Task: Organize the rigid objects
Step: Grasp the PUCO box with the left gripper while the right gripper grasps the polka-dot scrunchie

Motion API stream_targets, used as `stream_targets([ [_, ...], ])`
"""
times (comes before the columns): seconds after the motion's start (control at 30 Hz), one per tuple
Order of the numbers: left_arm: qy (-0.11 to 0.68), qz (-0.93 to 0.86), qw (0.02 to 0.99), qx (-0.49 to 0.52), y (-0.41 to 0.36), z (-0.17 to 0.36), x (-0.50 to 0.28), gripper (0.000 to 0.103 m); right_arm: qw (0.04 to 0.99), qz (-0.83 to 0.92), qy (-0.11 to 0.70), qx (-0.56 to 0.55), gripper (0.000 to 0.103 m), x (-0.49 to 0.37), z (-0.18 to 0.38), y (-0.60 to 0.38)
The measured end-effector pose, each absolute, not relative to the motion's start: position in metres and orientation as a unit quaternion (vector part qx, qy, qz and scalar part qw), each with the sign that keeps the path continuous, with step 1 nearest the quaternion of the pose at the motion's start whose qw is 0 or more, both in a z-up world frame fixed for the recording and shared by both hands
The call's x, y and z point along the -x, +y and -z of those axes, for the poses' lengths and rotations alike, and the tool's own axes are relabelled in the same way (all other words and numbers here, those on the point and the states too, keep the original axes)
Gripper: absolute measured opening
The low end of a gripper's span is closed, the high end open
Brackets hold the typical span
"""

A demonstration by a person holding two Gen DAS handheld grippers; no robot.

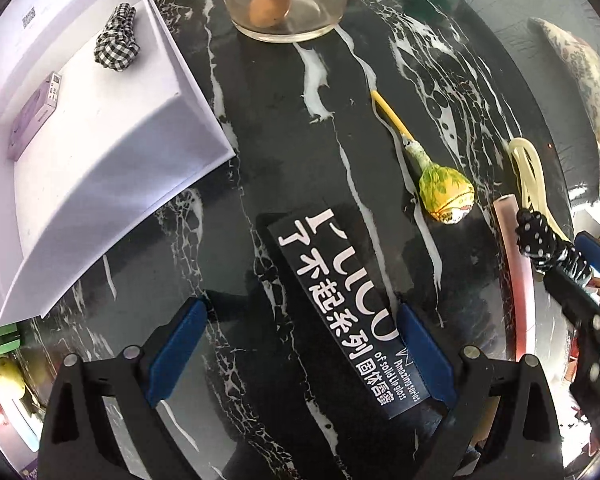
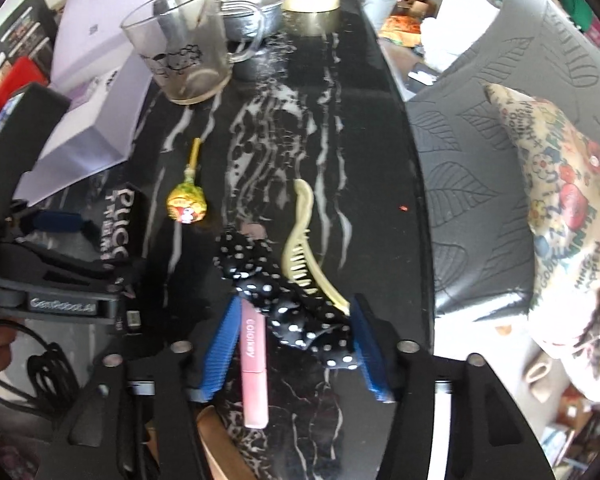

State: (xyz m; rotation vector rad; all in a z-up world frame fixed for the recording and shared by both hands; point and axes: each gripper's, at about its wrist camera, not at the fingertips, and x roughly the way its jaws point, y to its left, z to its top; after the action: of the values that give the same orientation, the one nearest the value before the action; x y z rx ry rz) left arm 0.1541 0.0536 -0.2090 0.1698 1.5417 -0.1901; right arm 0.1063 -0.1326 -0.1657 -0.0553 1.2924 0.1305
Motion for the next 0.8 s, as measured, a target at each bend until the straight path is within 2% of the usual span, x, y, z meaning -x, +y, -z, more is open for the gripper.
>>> stream_targets([
  [0.07,0.691,0.088,0.713,-0.078,0.048,0.206,-0.149,0.090,0.795,-0.059,0.603,0.016,0.039,-0.104,0.166,-0.134],
  [0.1,0.685,0.091,0.719,-0.078,0.052,0.198,-0.148,0.082,0.796,-0.061,0.603,0.013,0.034,-0.103,0.165,-0.134],
  [0.23,0.665,0.109,0.733,-0.090,0.058,0.182,-0.139,0.058,0.790,-0.065,0.610,0.014,0.027,-0.098,0.168,-0.129],
  [0.27,0.663,0.111,0.735,-0.091,0.058,0.180,-0.138,0.049,0.788,-0.067,0.612,0.014,0.024,-0.096,0.168,-0.128],
  [0.3,0.663,0.112,0.735,-0.091,0.059,0.178,-0.137,0.043,0.786,-0.068,0.615,0.013,0.023,-0.094,0.169,-0.126],
  [0.4,0.661,0.120,0.734,-0.098,0.061,0.175,-0.134,0.035,0.783,-0.069,0.618,0.008,0.024,-0.089,0.170,-0.121],
  [0.53,0.663,0.131,0.729,-0.108,0.062,0.173,-0.127,0.032,0.777,-0.061,0.626,0.003,0.026,-0.086,0.175,-0.122],
  [0.6,0.663,0.136,0.728,-0.112,0.060,0.172,-0.124,0.032,0.778,-0.061,0.625,-0.009,0.032,-0.086,0.177,-0.123],
  [0.67,0.662,0.139,0.728,-0.114,0.058,0.172,-0.122,0.032,0.775,-0.062,0.629,-0.025,0.034,-0.089,0.180,-0.126],
  [0.8,0.657,0.145,0.731,-0.114,0.049,0.182,-0.119,0.031,0.778,-0.063,0.624,-0.039,0.031,-0.090,0.183,-0.127],
])
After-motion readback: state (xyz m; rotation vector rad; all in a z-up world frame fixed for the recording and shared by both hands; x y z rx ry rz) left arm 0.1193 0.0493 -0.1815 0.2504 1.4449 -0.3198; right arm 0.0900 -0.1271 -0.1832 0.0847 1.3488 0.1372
